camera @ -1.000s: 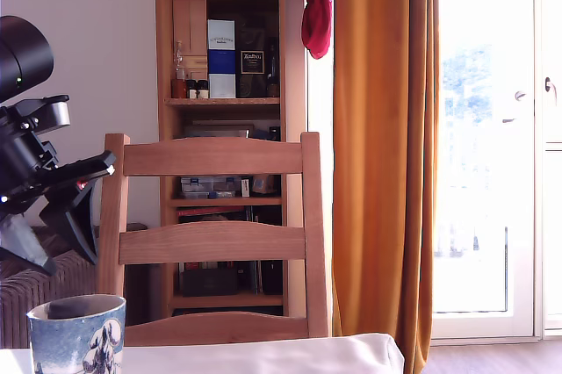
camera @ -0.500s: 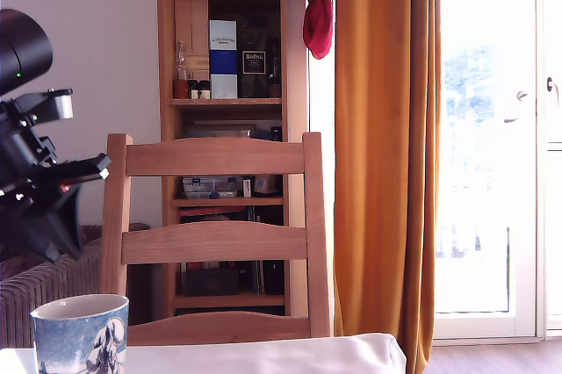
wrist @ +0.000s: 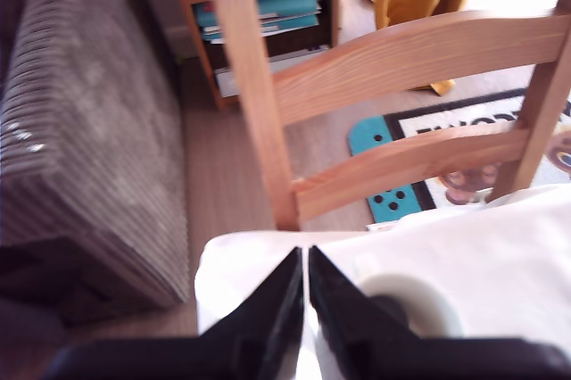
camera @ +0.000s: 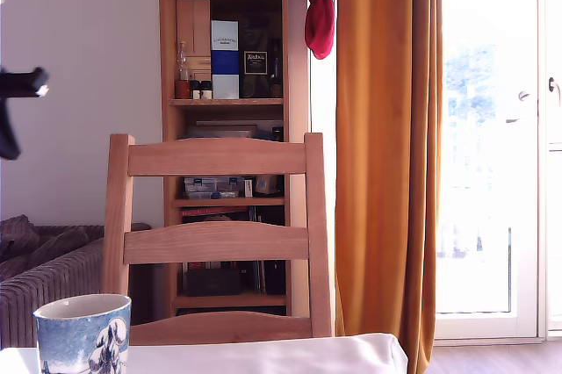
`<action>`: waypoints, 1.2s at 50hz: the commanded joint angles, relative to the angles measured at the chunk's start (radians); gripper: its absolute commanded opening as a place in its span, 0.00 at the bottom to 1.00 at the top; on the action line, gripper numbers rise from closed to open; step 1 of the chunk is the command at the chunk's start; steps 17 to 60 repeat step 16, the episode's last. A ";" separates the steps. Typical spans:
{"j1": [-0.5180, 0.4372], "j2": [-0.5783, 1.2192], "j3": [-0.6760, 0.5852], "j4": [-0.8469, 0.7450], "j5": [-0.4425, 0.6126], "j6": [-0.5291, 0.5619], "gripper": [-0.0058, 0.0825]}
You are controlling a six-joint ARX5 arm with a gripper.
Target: Pick the grey coffee capsule and place it inside the blue coffee cup
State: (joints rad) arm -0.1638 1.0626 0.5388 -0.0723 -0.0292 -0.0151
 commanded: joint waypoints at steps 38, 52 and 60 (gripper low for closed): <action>0.130 -0.329 -0.143 0.030 0.075 0.008 0.05; 0.130 -0.329 -0.143 0.030 0.075 0.008 0.05; 0.130 -0.329 -0.143 0.030 0.075 0.008 0.05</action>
